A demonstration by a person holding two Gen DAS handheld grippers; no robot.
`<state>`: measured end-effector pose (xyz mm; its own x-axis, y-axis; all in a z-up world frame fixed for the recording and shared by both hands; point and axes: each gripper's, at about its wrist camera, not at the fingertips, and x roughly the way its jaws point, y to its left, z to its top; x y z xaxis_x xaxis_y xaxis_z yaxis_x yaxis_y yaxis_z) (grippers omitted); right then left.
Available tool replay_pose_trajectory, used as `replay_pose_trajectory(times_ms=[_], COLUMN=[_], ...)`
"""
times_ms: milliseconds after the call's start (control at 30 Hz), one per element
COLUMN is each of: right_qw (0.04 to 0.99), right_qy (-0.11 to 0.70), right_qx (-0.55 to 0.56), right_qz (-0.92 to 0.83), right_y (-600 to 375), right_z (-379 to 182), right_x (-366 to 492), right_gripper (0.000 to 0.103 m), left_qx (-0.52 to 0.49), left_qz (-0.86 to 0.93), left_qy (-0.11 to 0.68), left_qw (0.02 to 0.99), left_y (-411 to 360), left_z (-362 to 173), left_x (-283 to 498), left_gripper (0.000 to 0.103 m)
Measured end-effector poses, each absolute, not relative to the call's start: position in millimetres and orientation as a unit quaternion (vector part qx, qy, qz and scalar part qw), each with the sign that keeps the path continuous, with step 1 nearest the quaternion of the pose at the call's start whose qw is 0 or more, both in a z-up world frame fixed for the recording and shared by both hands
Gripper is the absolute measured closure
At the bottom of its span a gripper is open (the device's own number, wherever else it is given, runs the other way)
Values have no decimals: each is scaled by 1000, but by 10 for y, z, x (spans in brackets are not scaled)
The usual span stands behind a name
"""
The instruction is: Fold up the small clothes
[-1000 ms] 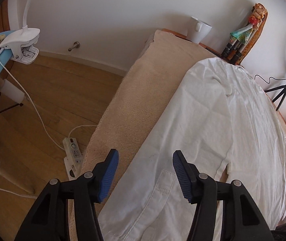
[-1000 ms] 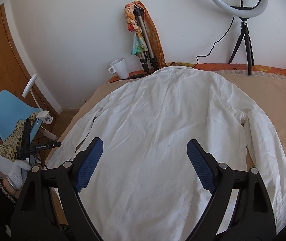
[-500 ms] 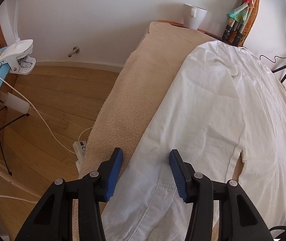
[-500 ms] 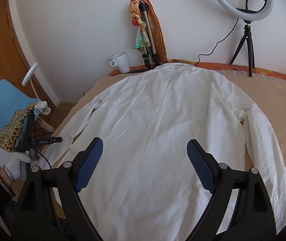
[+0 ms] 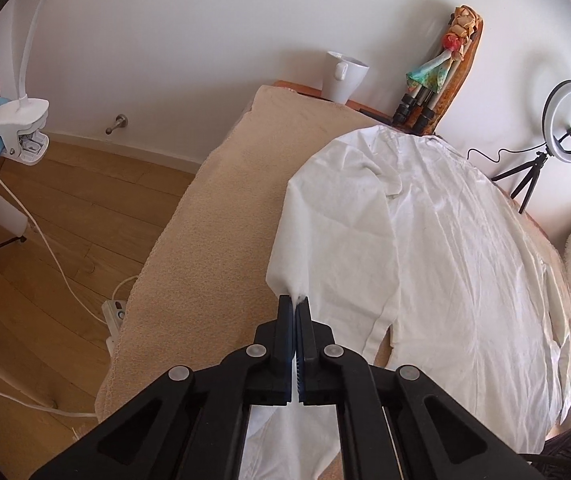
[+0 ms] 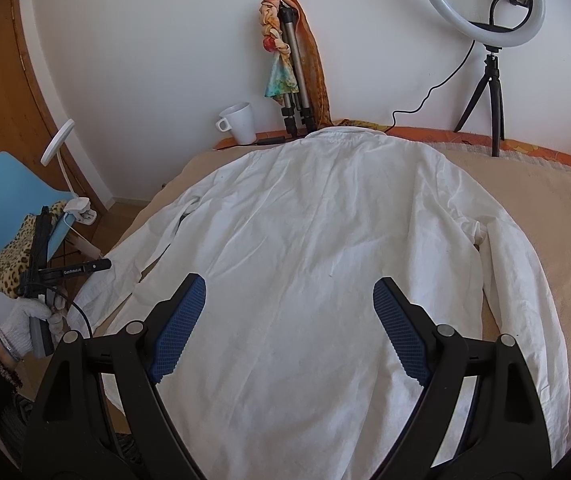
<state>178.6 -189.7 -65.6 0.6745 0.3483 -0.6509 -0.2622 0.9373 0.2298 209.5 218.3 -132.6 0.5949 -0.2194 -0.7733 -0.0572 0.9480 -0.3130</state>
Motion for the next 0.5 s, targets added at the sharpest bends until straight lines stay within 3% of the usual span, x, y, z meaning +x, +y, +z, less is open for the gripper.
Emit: replay_pose_trajectory(times_ms=[167,500], right_qw=[913,916], right_qy=[367,363], right_qx=[60,54], right_qz=[167,163], right_y=[-1907,-1901], right_z=[-647,-630], right_x=[1779,1746], right_gripper=[14,14], left_qx=[-175,-99], left_qz=[-85,-172], left_qy=[420,418], left_qw=[886,887], left_y=[1955,912], left_z=[-1095,-911], left_x=[1991,1760], left_gripper=[103,103])
